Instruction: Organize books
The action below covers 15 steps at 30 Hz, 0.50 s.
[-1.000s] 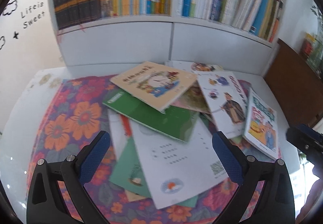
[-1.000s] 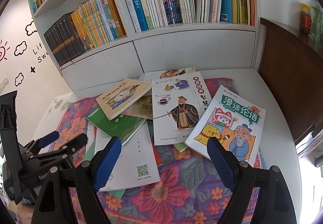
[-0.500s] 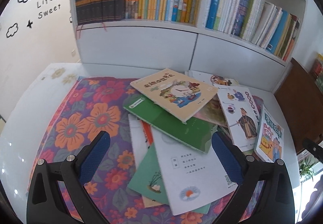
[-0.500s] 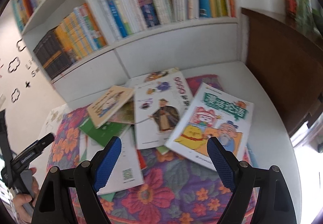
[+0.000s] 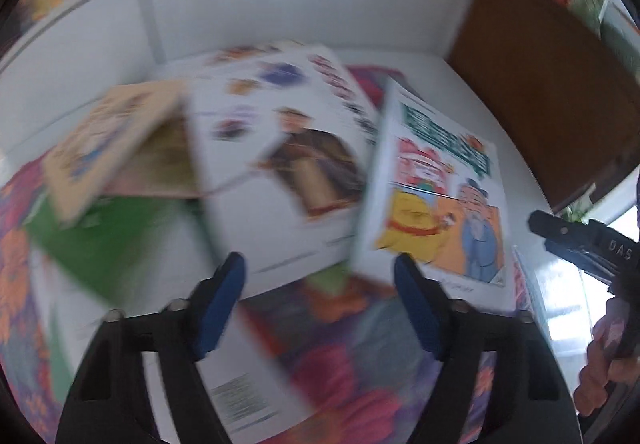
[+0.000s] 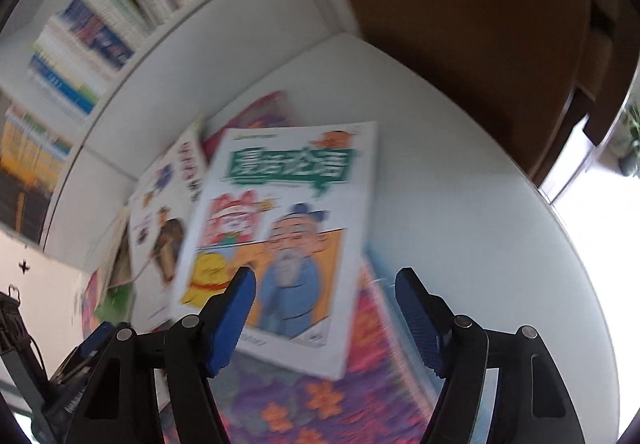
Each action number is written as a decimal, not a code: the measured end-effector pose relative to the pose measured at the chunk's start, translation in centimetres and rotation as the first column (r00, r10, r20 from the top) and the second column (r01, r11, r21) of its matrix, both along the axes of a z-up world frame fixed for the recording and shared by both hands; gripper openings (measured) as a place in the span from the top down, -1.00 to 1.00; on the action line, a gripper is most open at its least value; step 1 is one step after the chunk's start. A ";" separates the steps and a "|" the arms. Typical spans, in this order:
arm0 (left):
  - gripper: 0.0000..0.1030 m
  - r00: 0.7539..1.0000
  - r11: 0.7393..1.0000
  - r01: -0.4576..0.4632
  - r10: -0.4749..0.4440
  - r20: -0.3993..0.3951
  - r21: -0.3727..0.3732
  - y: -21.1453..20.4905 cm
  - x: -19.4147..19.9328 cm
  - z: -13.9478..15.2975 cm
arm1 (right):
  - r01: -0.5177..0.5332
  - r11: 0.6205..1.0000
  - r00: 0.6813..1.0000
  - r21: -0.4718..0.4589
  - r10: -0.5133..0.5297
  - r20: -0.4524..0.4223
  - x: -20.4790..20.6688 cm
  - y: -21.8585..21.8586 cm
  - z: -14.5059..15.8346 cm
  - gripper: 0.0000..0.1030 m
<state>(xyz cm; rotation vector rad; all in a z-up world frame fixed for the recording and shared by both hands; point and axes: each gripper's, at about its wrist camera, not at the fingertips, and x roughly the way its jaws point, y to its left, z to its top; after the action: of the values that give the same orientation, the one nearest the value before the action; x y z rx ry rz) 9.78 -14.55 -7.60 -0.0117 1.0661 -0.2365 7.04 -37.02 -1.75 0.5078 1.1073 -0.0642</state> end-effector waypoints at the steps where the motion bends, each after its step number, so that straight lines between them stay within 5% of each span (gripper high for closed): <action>1: -0.18 1.000 1.000 0.005 -0.005 -0.005 -0.006 -0.7 0.3 -0.3 | 0.012 1.000 1.000 0.016 -0.012 -0.009 0.1 -0.6 -0.7 -0.38; 6: -0.16 1.000 0.997 -0.004 0.002 0.024 0.072 -2.8 2.7 -1.2 | 0.030 0.990 1.000 0.141 -0.030 -0.002 0.8 -2.4 -3.6 -0.26; 8: 0.03 1.000 0.997 0.009 -0.010 0.017 0.076 -2.9 3.2 -1.5 | 0.015 0.984 1.000 0.179 -0.017 0.009 1.1 -2.5 -3.6 -0.20; 15: 0.34 0.998 0.998 0.058 -0.059 0.016 0.038 -3.5 3.4 -2.0 | -0.032 0.988 0.999 0.150 0.030 0.018 2.0 -0.6 -3.7 0.01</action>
<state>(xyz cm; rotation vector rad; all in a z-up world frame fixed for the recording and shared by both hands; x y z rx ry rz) 13.14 -18.07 -9.55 0.0552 1.0541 -0.2691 9.01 -37.60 -5.49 0.6248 1.1096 0.0509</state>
